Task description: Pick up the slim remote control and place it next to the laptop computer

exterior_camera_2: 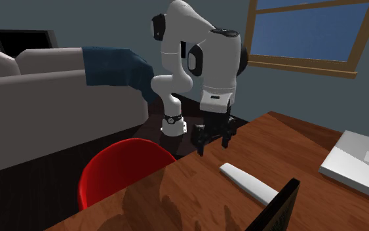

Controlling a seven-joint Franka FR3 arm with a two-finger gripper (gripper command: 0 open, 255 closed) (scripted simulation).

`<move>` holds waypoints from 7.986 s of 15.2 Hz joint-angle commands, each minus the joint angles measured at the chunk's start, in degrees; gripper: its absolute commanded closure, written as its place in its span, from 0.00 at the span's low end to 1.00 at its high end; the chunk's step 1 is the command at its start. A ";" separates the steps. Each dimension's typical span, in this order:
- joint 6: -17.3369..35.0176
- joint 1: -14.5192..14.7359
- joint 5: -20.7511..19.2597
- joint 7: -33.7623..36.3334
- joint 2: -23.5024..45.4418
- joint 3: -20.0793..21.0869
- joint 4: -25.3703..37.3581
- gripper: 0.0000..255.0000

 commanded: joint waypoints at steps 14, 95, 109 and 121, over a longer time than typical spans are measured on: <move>3.61 6.21 -4.35 -2.60 18.55 3.35 14.03 0.00; 0.41 32.16 -9.08 35.63 16.50 14.39 13.65 1.00; 4.21 32.46 -10.19 36.31 18.50 13.79 11.67 0.00; -1.66 31.99 -8.53 35.27 15.48 14.67 14.79 0.00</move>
